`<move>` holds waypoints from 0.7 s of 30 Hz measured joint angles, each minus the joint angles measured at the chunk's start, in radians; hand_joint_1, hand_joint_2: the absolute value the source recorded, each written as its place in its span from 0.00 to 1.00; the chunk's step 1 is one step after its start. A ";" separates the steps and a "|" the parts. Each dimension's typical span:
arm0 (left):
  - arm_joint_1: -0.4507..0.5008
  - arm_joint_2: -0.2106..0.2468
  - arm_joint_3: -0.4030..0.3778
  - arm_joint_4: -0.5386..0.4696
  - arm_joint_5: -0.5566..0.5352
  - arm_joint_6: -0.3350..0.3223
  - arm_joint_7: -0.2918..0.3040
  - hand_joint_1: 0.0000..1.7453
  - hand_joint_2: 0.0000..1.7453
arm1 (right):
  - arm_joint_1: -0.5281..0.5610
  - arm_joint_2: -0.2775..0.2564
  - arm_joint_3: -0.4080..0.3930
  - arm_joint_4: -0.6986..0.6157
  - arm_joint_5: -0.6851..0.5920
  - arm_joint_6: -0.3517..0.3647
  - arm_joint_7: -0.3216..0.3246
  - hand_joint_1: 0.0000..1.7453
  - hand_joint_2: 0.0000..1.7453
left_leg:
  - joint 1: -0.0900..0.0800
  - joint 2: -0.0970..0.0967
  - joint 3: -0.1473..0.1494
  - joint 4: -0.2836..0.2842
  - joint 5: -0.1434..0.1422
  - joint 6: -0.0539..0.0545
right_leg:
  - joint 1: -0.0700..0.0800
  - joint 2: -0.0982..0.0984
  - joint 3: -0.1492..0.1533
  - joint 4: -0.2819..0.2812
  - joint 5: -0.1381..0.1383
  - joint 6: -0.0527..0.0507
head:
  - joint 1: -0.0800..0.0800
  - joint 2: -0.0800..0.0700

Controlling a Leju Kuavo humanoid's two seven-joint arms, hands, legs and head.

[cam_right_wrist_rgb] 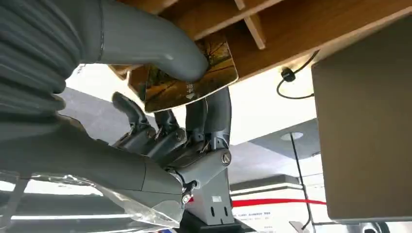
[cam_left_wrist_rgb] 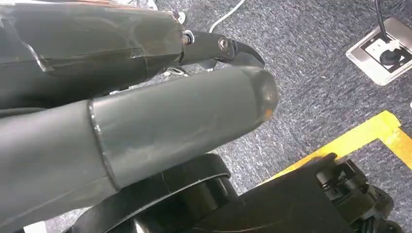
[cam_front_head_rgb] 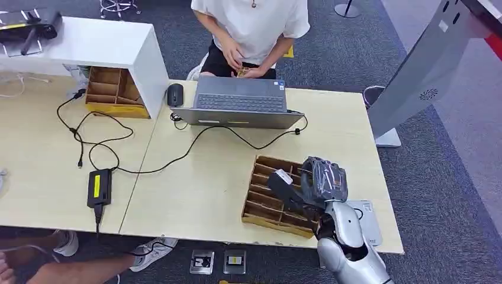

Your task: Pass the card to the sensor for recognition and then transmit it.

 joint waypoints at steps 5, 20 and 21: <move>0.002 -0.002 0.000 0.000 0.003 0.002 -0.001 0.00 0.00 | 0.000 0.000 0.000 0.006 0.021 -0.041 -0.013 1.00 1.00 | 0.000 0.000 0.000 0.000 -0.001 0.001 | 0.000 0.000 0.000 0.000 -0.001 0.000 | 0.000 0.000; 0.016 -0.001 0.001 0.001 -0.002 0.010 -0.020 0.00 0.00 | 0.028 -0.024 -0.003 -0.284 0.387 -0.288 -0.100 1.00 1.00 | 0.000 0.001 0.000 0.000 -0.002 0.000 | 0.000 0.001 0.000 0.000 -0.002 0.001 | 0.000 0.000; 0.016 -0.001 0.001 0.001 -0.005 0.010 -0.022 0.00 0.00 | 0.023 -0.026 -0.003 -0.313 0.362 -0.283 -0.106 1.00 1.00 | 0.000 0.001 0.000 0.000 -0.002 0.000 | 0.000 0.001 0.000 0.000 -0.002 0.001 | 0.000 0.000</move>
